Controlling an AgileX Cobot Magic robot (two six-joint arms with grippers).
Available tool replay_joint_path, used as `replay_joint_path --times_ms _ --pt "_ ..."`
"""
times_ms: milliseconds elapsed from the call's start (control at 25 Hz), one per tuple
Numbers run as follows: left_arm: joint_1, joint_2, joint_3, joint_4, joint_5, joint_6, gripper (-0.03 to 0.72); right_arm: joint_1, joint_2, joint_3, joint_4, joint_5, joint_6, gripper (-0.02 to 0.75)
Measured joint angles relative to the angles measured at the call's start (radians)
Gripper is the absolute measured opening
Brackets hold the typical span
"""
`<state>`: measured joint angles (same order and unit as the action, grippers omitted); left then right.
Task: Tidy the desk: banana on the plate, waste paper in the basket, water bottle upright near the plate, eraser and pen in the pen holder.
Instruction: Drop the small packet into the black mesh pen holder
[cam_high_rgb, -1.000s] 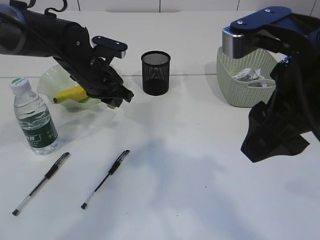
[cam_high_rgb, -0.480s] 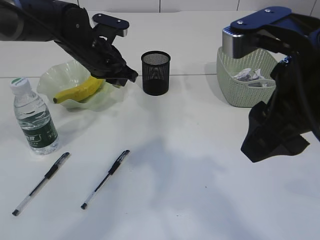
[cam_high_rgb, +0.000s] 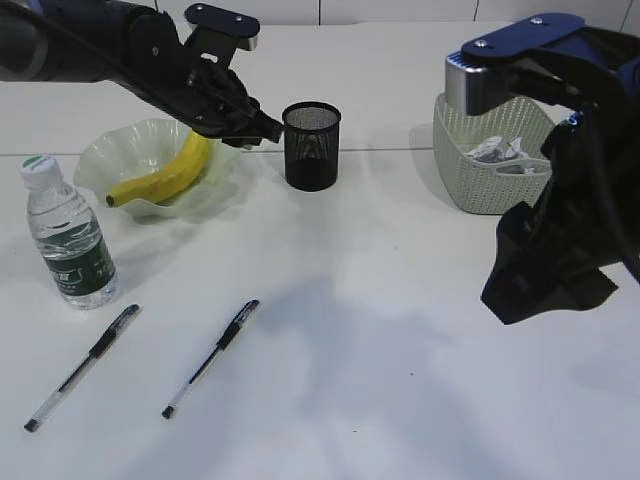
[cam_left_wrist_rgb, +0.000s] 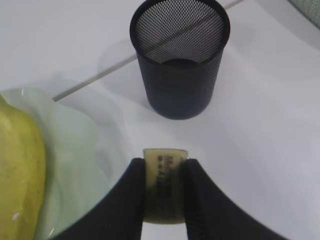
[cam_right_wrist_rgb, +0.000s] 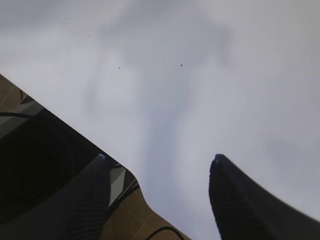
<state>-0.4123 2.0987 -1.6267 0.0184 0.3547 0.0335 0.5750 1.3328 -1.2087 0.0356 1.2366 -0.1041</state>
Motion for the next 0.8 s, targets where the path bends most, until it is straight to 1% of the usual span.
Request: replay_joint_path --times_ms 320,560,800 --pt "0.000 0.000 0.000 -0.011 -0.086 0.000 0.148 0.000 0.000 0.000 0.000 0.000 0.013 0.463" --pt "0.000 0.000 0.000 -0.028 -0.115 0.000 0.148 0.000 0.000 0.000 0.000 0.000 0.030 0.463" --pt "0.024 0.026 0.000 -0.061 -0.128 0.000 0.148 0.000 0.000 0.000 0.000 0.000 0.048 0.463"
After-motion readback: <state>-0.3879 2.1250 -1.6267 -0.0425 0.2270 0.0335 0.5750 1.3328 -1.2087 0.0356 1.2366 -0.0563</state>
